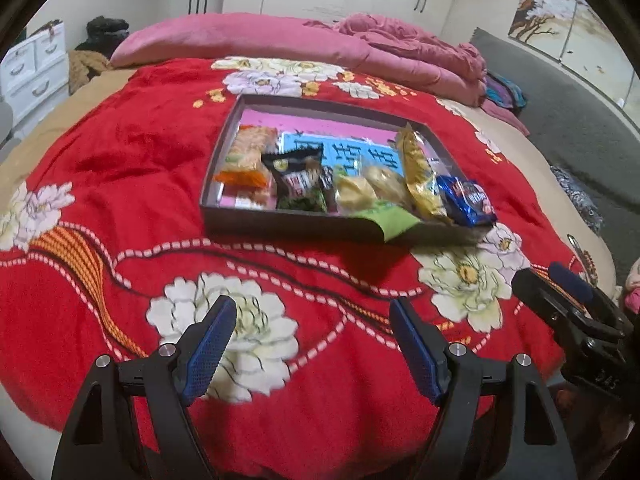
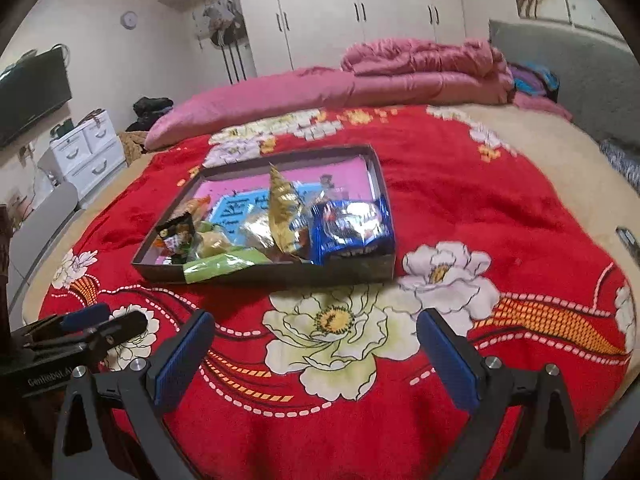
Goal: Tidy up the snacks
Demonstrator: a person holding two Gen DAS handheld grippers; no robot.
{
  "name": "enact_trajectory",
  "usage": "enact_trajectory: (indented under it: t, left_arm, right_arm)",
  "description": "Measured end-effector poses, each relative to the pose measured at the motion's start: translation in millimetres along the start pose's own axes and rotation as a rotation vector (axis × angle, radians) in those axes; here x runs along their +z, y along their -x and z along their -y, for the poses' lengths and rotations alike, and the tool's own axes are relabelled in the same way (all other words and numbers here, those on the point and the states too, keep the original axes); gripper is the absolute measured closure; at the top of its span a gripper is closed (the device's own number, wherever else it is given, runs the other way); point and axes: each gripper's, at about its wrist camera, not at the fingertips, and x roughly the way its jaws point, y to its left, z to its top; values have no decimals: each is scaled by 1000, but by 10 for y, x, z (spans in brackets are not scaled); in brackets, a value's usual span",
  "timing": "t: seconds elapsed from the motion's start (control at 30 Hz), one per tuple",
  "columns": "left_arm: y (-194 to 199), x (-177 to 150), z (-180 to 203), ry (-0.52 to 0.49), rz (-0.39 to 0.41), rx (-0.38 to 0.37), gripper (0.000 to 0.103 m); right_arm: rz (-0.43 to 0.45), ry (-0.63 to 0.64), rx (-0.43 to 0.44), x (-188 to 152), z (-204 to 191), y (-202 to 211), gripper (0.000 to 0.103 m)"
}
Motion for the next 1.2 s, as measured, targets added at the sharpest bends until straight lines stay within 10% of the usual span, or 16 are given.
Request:
enact_trajectory:
  t: [1.2]
  left_arm:
    - [25, -27, 27, -22, 31, 27, 23]
  right_arm:
    - [8, 33, 8, -18, -56, 5, 1]
